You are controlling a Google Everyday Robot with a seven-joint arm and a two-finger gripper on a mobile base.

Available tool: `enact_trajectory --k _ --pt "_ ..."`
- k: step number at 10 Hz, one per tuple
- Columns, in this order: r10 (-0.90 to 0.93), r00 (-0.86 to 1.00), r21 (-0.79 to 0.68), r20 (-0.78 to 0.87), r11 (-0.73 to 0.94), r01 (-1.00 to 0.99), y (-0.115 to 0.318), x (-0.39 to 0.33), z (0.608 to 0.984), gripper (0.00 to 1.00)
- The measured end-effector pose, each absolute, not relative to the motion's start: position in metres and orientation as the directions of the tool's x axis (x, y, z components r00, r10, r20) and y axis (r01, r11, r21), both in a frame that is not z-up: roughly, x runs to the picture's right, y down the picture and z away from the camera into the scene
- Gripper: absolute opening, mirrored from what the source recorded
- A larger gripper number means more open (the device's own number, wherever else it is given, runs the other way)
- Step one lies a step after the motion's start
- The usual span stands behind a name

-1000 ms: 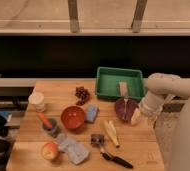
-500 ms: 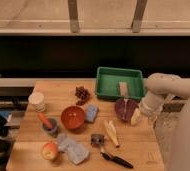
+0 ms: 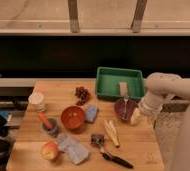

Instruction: Place towel in red bowl

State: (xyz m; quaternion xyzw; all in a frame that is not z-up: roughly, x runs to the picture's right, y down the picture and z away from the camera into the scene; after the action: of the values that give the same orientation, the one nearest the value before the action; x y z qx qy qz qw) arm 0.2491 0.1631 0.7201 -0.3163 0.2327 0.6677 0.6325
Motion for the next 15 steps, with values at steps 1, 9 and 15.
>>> enact_trajectory --k 1,9,15 --pt "0.694 0.034 -0.110 -0.719 -0.065 -0.992 0.160 0.237 0.719 0.60" --pt "0.507 0.568 -0.498 -0.648 0.282 -0.820 0.212 0.011 0.724 0.60" --pt "0.393 0.774 -0.671 -0.496 0.391 -0.629 0.259 -0.087 0.699 0.60"
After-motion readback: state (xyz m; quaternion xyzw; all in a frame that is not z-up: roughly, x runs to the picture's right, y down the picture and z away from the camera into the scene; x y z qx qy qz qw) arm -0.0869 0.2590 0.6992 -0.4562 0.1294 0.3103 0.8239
